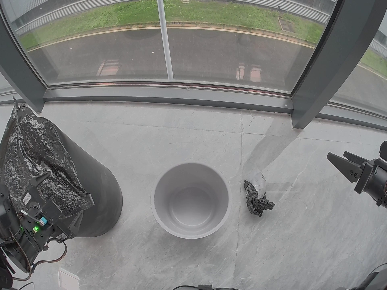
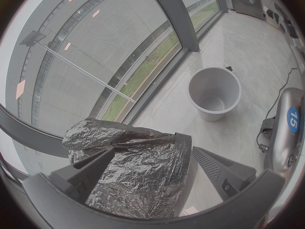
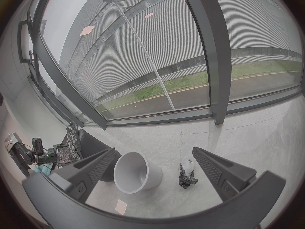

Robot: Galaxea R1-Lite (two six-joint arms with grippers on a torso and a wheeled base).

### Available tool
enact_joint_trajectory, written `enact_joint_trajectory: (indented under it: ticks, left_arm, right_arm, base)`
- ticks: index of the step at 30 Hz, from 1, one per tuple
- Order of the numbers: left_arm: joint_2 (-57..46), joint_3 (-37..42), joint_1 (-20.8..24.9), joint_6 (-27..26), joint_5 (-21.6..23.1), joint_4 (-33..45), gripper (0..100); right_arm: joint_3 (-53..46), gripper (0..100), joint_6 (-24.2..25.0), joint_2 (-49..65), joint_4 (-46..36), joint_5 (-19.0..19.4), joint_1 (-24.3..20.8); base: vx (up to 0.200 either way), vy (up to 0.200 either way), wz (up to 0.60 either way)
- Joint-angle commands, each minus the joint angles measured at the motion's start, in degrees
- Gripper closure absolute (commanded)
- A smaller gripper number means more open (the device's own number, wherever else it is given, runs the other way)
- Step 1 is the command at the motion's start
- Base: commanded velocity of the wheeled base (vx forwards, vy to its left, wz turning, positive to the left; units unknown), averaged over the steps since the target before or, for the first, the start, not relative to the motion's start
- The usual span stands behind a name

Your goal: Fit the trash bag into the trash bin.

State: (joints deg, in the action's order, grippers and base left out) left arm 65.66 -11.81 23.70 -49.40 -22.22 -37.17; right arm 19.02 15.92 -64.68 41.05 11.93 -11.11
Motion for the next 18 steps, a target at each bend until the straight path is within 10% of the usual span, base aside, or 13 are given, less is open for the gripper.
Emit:
enact_joint_trajectory:
  ticks: [1,18]
  left_arm:
    - [-0.3,0.4,1.1,0.0,0.0,0.0,0]
    - [5.4,-0.2,-0.1,-2.8,-0.5,-0.3,0]
  right_arm:
    - [0.0,0,0.0,-0.4,0.0,0.0,0.1]
    - [0.1,0,0.0,-1.1,0.2,0.0,0.8]
  base:
    - [0.0,0.0,0.0]
    - [0.0,0.0,0.0]
